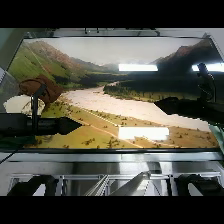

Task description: Fold the shirts.

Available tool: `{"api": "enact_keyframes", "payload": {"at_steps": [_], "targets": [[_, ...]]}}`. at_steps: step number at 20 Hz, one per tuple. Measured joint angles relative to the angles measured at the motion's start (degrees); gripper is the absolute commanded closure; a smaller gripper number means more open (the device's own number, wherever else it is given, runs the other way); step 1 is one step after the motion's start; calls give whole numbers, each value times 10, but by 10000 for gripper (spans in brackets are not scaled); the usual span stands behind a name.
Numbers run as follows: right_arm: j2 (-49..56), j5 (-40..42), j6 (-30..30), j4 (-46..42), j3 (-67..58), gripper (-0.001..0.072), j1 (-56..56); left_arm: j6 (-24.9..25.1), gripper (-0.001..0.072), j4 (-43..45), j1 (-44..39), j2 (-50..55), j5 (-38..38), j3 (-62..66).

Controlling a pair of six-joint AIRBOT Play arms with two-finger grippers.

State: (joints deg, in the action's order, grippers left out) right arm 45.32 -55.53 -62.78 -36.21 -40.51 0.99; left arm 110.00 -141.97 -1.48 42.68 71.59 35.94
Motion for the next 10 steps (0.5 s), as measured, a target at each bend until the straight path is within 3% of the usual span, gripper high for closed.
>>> {"api": "enact_keyframes", "payload": {"at_steps": [5, 8, 10], "targets": [[0, 0, 0, 0, 0, 692, 0, 0, 687, 1, 2, 0, 2, 2], [0, 0, 0, 0, 0, 692, 0, 0, -13, 49, 31, 19, 4, 52], [0, 0, 0, 0, 0, 692, 0, -5, -10, 110, 72, 54, 0, 122]]}}
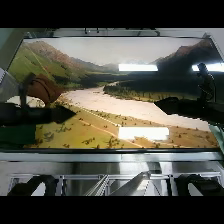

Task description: Fold the shirts.

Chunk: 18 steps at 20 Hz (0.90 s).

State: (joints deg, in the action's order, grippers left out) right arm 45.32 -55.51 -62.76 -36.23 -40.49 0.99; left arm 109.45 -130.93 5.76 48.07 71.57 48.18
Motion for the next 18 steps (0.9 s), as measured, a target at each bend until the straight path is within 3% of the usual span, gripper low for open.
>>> {"api": "enact_keyframes", "payload": {"at_steps": [6, 12, 13, 14, 15, 18], "targets": [[0, 0, 0, 0, 0, 692, 0, -9, -10, 178, 137, 236, -31, 275], [0, 0, 0, 0, 0, 692, 0, -11, -7, 233, 188, 522, -6, 496], [0, 0, 0, 0, 0, 692, 0, -11, 57, 236, 186, 556, 1, 522], [0, 0, 0, 0, 0, 692, 0, -14, 410, 236, 182, 587, 10, 548], [0, 0, 0, 0, 0, 692, 0, -15, 690, 238, 175, 614, 24, 572], [0, 0, 0, 0, 0, 692, 0, -12, 690, 220, 150, 658, 58, 629]]}}
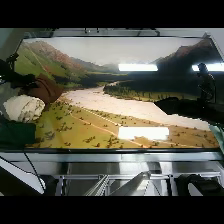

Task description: Fold the shirts.

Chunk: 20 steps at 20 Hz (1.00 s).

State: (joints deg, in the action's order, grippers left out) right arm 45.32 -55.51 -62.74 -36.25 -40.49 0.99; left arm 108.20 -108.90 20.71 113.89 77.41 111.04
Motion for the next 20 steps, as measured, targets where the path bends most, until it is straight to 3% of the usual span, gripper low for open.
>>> {"api": "enact_keyframes", "payload": {"at_steps": [7, 10, 14, 15, 16, 17, 18, 19, 20], "targets": [[0, 2, 0, 0, 0, 692, 0, 42, 690, -296, -113, -59, 43, 61], [0, 2, 0, 10, 0, 692, 0, 62, 690, -351, -194, -120, 49, 39], [0, -10, 0, 52, 0, 692, 0, 49, 692, -376, -294, -170, 52, -24], [0, -12, -1, 61, 0, 692, 0, 45, 482, -376, -313, -177, 52, -44], [0, -14, -3, 67, 0, 691, 0, 38, 225, -376, -331, -183, 51, -64], [0, -17, -7, 72, 0, 691, 0, 33, 45, -374, -344, -188, 52, -81], [0, -23, -11, 77, 0, 658, -2, 25, -8, -371, -354, -192, 53, -96], [0, -31, -13, 78, 0, 506, -6, 17, -8, -367, -357, -194, 54, -105], [0, -40, -14, 77, 0, 404, -13, 5, -8, -365, -356, -197, 58, -113]]}}
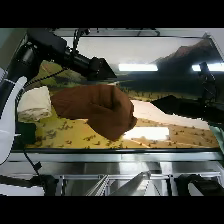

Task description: Fold the shirts.

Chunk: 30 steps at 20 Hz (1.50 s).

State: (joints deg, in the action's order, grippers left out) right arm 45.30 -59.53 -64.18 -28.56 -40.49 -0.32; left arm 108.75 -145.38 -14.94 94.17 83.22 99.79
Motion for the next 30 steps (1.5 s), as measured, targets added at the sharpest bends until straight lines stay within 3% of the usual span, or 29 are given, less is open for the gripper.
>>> {"api": "enact_keyframes", "payload": {"at_steps": [2, 3, 4, 7, 10, 14, 15, 18, 25, 26, 27, 28, 29, 30], "targets": [[0, -24, -3, -18, 0, 390, -24, -22, -8, 5, 14, -9, 26, -9], [1, -36, -7, -32, 0, 306, -40, -36, -9, 16, 26, -13, 44, -11], [4, -49, -13, -54, 0, 275, -60, -52, -9, 38, 38, -18, 65, -14], [37, -82, -34, -120, 0, 275, -119, -92, -9, 124, 67, -48, 106, -45], [110, -91, -35, -139, 0, 278, -140, -104, -6, 176, 81, -89, 82, -133], [241, -72, -22, -128, 0, 297, -101, -90, -7, 201, 97, -101, 2, -264], [273, -64, -17, -117, 0, 366, -83, -83, -6, 201, 106, -92, -16, -287], [348, -32, 5, -69, -1, 370, -26, -63, -6, 203, 145, -53, -53, -322], [442, 13, 43, 56, -38, 370, 54, 9, 26, 97, 197, 49, -89, -339], [451, 14, 45, 71, -46, 372, 62, 14, 192, 84, 197, 61, -90, -339], [457, 15, 47, 85, -52, 443, 69, 19, 342, 78, 196, 72, -94, -339], [464, 17, 50, 99, -58, 609, 76, 24, 535, 74, 194, 83, -98, -338], [468, 18, 54, 113, -63, 637, 83, 27, 694, 75, 190, 92, -104, -334], [471, 18, 61, 125, -67, 693, 87, 30, 694, 73, 186, 100, -105, -327]]}}
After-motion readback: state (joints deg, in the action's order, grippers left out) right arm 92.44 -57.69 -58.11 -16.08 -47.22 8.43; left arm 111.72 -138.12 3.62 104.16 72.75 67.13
